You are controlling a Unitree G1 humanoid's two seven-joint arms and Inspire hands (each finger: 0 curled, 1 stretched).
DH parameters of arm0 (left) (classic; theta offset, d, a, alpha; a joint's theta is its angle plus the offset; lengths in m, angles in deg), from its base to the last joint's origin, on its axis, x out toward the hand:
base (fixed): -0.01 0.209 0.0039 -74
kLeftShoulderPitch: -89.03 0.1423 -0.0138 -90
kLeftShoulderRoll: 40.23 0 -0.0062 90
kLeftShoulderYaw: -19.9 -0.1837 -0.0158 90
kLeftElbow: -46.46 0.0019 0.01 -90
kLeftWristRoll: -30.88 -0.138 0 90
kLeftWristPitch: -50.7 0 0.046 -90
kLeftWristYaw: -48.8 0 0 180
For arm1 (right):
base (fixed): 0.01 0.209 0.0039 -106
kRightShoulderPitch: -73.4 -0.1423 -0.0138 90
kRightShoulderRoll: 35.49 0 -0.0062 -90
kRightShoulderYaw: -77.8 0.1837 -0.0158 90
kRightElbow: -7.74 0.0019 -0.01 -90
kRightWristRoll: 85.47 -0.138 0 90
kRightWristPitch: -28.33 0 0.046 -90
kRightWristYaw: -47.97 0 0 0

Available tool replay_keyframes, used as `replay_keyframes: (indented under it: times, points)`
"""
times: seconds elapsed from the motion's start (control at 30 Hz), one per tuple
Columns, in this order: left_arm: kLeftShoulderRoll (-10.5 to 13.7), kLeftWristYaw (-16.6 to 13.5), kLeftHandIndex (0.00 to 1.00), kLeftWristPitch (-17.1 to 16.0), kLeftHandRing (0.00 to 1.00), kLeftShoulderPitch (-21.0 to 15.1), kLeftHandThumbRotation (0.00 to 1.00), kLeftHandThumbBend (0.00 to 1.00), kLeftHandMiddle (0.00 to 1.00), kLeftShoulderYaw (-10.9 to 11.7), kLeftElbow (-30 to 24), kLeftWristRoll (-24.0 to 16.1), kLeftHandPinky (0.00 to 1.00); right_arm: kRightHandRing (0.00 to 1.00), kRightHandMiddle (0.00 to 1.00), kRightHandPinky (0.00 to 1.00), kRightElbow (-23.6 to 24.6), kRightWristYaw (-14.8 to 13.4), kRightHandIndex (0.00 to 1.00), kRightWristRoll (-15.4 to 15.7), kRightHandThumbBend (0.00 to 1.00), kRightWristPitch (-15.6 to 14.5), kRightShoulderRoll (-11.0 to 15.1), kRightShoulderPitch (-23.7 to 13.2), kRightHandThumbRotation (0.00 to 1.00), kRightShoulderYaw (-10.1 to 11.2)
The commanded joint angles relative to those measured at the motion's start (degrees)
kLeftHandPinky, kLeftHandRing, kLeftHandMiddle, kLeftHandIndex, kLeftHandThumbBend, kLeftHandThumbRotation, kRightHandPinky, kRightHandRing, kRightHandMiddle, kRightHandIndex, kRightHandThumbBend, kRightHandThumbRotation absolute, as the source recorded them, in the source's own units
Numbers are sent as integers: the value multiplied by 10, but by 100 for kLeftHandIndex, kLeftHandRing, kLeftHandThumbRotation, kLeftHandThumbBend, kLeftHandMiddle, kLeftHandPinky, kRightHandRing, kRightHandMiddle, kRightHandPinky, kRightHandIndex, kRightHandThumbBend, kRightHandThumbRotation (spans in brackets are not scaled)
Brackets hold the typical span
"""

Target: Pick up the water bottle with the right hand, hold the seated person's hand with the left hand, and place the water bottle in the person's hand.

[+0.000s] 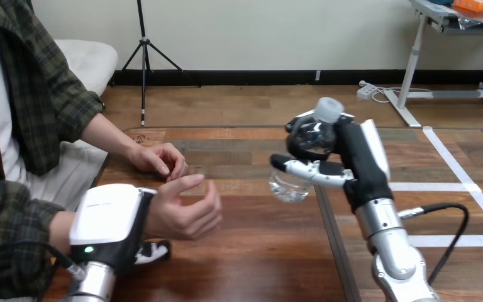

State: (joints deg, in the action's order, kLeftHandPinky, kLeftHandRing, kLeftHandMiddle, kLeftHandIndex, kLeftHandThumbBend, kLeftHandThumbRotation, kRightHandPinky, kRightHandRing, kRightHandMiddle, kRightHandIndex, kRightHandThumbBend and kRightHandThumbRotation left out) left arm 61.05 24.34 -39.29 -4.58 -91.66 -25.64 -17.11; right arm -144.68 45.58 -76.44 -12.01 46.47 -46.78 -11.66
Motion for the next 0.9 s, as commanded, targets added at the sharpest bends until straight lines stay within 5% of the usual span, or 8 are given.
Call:
replay_keyframes:
  times: [0.0,0.87]
  points:
    - [-18,10,40,-12,40,0,0,81,43,-21,-64,-18,39,45,49,41,39,-9,50,3,74,17,-8,-83,0,-5]
    - [-24,-2,37,-41,36,19,0,87,39,-24,-111,-50,34,44,48,40,38,-12,49,30,74,20,-24,-89,0,-24]
